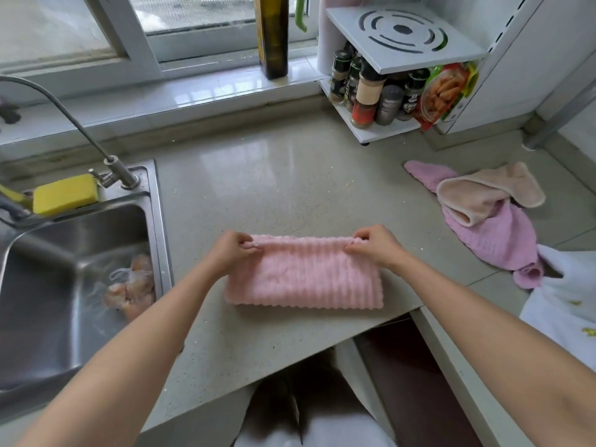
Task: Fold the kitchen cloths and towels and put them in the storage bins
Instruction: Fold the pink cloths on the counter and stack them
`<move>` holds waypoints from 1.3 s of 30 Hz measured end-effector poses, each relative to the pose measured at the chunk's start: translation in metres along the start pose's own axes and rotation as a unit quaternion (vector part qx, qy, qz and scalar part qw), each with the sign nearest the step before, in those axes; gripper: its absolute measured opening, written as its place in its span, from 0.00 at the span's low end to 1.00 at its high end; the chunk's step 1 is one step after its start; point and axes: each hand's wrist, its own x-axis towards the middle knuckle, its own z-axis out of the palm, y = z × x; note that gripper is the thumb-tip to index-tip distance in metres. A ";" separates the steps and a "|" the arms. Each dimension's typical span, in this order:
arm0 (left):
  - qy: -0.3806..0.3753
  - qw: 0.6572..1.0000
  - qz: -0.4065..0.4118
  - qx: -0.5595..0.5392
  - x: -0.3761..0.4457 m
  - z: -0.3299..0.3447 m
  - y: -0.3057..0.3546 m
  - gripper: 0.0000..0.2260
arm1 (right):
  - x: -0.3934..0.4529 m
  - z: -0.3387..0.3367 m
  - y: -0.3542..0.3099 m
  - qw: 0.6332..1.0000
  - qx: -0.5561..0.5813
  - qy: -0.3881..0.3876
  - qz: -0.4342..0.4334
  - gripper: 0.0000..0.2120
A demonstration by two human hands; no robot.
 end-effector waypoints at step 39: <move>0.257 0.928 0.175 0.206 -0.027 0.073 -0.003 0.20 | -0.031 0.096 -0.004 0.943 -0.173 0.271 -0.085 0.24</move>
